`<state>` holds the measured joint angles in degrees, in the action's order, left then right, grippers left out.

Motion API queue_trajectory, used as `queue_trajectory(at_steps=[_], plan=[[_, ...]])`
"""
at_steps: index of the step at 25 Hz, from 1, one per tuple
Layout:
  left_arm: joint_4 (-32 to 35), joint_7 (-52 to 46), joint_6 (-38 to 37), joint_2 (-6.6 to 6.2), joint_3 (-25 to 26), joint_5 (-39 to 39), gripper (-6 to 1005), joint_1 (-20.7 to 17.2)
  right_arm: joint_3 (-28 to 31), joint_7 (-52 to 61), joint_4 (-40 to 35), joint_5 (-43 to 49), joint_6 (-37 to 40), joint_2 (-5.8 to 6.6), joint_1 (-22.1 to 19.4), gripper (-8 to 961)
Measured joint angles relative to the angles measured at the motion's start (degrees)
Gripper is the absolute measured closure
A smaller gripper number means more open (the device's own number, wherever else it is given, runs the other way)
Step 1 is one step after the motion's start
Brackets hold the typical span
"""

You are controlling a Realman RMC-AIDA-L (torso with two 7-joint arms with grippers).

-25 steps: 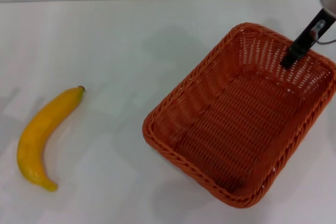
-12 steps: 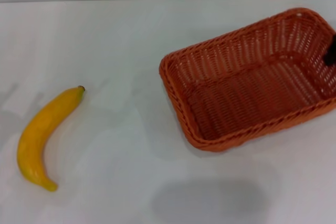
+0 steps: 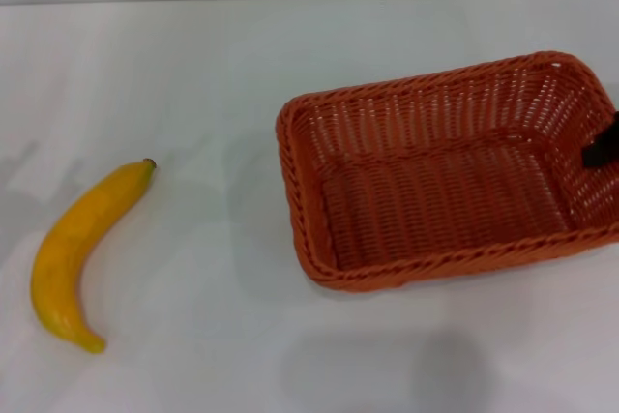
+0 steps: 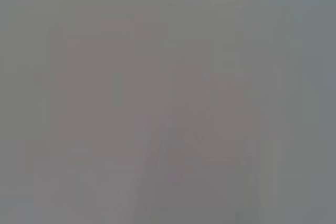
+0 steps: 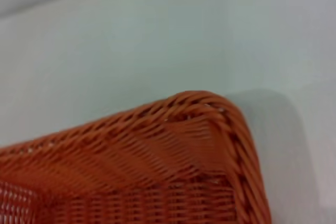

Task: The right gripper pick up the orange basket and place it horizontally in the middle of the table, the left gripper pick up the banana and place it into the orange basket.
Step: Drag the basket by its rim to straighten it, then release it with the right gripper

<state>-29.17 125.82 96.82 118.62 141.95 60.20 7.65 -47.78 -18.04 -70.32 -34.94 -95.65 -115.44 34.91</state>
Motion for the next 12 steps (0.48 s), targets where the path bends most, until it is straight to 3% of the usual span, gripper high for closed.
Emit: queue_trajectory(at_steps=[4,12], plan=[[-0.26,-0.01,-0.06,-0.12,0.0,-0.26,300,0.41,-4.83,3.15,-2.64,-5.86,4.19,-0.09,-5.09,836],[-0.91,-0.46,-0.06,-0.23,-0.01,-0.23,300,0.56,-8.81,5.23,-1.91,-10.07,7.72,-0.15,-7.74,835]])
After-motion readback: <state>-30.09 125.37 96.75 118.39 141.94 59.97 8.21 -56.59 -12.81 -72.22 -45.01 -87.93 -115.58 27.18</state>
